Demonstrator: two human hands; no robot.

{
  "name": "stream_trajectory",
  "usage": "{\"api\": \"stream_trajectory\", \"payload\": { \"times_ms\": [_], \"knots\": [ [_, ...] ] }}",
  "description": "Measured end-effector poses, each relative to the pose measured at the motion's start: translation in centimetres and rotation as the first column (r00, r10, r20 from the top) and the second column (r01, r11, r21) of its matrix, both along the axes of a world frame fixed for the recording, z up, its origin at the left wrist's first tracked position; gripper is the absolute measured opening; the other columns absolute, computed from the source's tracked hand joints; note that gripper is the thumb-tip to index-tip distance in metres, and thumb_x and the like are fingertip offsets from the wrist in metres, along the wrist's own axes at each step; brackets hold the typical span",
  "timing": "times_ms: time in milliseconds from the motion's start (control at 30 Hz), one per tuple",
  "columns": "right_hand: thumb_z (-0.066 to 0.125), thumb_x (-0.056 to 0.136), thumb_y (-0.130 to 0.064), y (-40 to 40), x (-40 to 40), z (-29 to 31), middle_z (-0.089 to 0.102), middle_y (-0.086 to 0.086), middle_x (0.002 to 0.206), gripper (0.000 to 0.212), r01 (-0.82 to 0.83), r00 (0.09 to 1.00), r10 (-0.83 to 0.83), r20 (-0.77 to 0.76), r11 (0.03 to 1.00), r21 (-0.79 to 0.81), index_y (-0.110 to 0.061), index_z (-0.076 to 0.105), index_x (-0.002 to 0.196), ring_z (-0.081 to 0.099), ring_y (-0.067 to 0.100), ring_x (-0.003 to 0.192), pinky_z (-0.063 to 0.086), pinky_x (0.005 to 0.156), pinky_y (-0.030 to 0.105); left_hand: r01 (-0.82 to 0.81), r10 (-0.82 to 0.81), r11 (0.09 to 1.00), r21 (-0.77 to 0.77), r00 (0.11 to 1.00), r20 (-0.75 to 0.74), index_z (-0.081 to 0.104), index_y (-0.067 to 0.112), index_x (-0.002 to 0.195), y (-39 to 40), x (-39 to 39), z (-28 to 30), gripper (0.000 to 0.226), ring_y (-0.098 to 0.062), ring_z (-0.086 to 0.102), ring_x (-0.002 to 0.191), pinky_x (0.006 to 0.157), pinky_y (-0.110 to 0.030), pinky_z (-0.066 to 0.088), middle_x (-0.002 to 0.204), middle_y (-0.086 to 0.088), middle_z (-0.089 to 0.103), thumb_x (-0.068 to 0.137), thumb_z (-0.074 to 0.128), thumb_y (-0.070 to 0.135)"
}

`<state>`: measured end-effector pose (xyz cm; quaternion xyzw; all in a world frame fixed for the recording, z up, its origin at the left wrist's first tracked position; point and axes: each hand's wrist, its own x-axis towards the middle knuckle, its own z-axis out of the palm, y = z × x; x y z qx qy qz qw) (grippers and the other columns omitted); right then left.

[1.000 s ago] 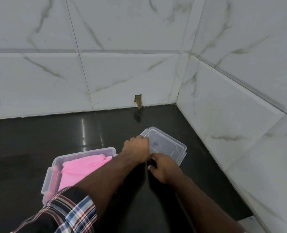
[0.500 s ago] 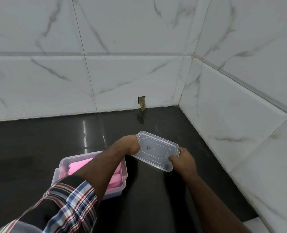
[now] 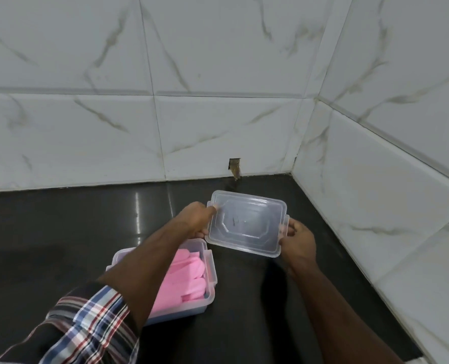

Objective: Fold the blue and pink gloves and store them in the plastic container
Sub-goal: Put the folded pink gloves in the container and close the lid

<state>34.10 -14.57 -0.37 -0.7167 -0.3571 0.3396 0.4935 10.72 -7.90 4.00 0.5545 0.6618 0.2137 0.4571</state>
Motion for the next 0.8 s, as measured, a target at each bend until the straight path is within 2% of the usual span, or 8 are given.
{"api": "stream_trajectory", "payload": {
  "times_ms": [100, 200, 267, 367, 467, 533, 633, 800],
  "knots": [
    [0.063, 0.092, -0.013, 0.3, -2.0, 1.5, 0.075, -0.004, 0.087, 0.014, -0.024, 0.997, 0.020, 0.078, 0.998, 0.051, -0.019, 0.074, 0.099, 0.071, 0.012, 0.079, 0.060, 0.071, 0.032, -0.198, 0.197, 0.980, -0.022, 0.947, 0.254, 0.063, 0.008, 0.117, -0.3, -2.6, 0.5, 0.056, -0.023, 0.067, 0.076, 0.062, -0.030, 0.055, 0.094, -0.013, 0.069, 0.102, 0.038, 0.056],
    [0.058, 0.095, -0.013, 0.4, -4.2, 2.5, 0.069, -0.010, 0.109, 0.024, -0.146, 0.977, 0.130, 0.168, 0.986, 0.085, -0.022, 0.072, 0.113, 0.065, 0.010, 0.099, 0.052, 0.091, 0.030, -0.332, 0.337, 0.938, -0.095, 0.816, 0.470, 0.064, 0.009, 0.109, -1.4, -6.2, 1.2, 0.057, -0.024, 0.066, 0.073, 0.060, -0.031, 0.055, 0.091, -0.012, 0.068, 0.101, 0.039, 0.059],
    [0.059, 0.095, -0.010, 0.3, -6.0, 3.2, 0.063, -0.010, 0.119, 0.035, -0.245, 0.964, 0.235, 0.125, 0.967, 0.073, -0.020, 0.064, 0.127, 0.060, 0.010, 0.110, 0.048, 0.101, 0.032, -0.379, 0.357, 0.923, -0.059, 0.790, 0.499, 0.064, 0.010, 0.098, -2.8, -8.6, 1.4, 0.041, -0.020, 0.059, 0.067, 0.054, -0.028, 0.050, 0.081, -0.009, 0.063, 0.101, 0.050, 0.048],
    [0.059, 0.091, 0.005, -0.5, -8.7, 4.4, 0.068, -0.012, 0.113, 0.045, -0.412, 0.911, 0.411, 0.030, 0.909, 0.065, -0.027, 0.064, 0.123, 0.065, 0.001, 0.097, 0.056, 0.080, 0.021, -0.396, 0.331, 0.912, 0.107, 0.864, 0.379, 0.066, 0.010, 0.094, -4.9, -11.6, 1.0, 0.005, -0.015, 0.056, 0.064, 0.048, -0.023, 0.047, 0.083, -0.010, 0.063, 0.092, 0.068, 0.014],
    [0.055, 0.086, 0.018, -1.5, -10.5, 5.0, 0.073, -0.019, 0.089, 0.052, -0.499, 0.852, 0.507, -0.130, 0.862, 0.092, -0.029, 0.066, 0.107, 0.070, -0.006, 0.079, 0.055, 0.064, 0.014, -0.423, 0.376, 0.894, 0.148, 0.888, 0.267, 0.070, 0.008, 0.102, -6.9, -13.9, 0.1, 0.024, -0.021, 0.064, 0.073, 0.065, -0.034, 0.057, 0.093, -0.018, 0.072, 0.081, 0.066, -0.004],
    [0.044, 0.086, 0.019, -2.1, -11.4, 4.8, 0.077, -0.010, 0.084, 0.051, -0.495, 0.843, 0.498, -0.203, 0.866, 0.068, -0.021, 0.072, 0.101, 0.073, 0.005, 0.075, 0.056, 0.059, 0.021, -0.421, 0.391, 0.882, 0.210, 0.905, 0.169, 0.074, 0.018, 0.096, -8.3, -14.7, -0.1, 0.026, -0.018, 0.071, 0.075, 0.074, -0.037, 0.061, 0.094, -0.006, 0.076, 0.078, 0.063, 0.003],
    [0.047, 0.092, 0.003, -2.6, -12.6, 4.2, 0.077, 0.007, 0.085, 0.031, -0.397, 0.898, 0.393, -0.200, 0.918, 0.019, -0.010, 0.076, 0.097, 0.071, 0.025, 0.075, 0.060, 0.066, 0.039, -0.332, 0.359, 0.884, 0.328, 0.933, -0.022, 0.074, 0.029, 0.100, -10.1, -15.0, 0.1, 0.024, -0.002, 0.068, 0.076, 0.068, -0.022, 0.055, 0.093, 0.011, 0.073, 0.084, 0.062, 0.015],
    [0.064, 0.087, -0.016, -4.2, -14.1, 2.6, 0.076, -0.006, 0.080, 0.012, -0.347, 0.938, 0.346, -0.012, 0.938, -0.015, -0.023, 0.074, 0.088, 0.073, 0.013, 0.076, 0.061, 0.069, 0.035, -0.312, 0.368, 0.871, 0.379, 0.926, -0.085, 0.074, 0.026, 0.108, -12.0, -15.3, -0.5, 0.026, -0.006, 0.068, 0.082, 0.071, -0.023, 0.053, 0.098, 0.008, 0.075, 0.088, 0.061, 0.016]
  ]
}}
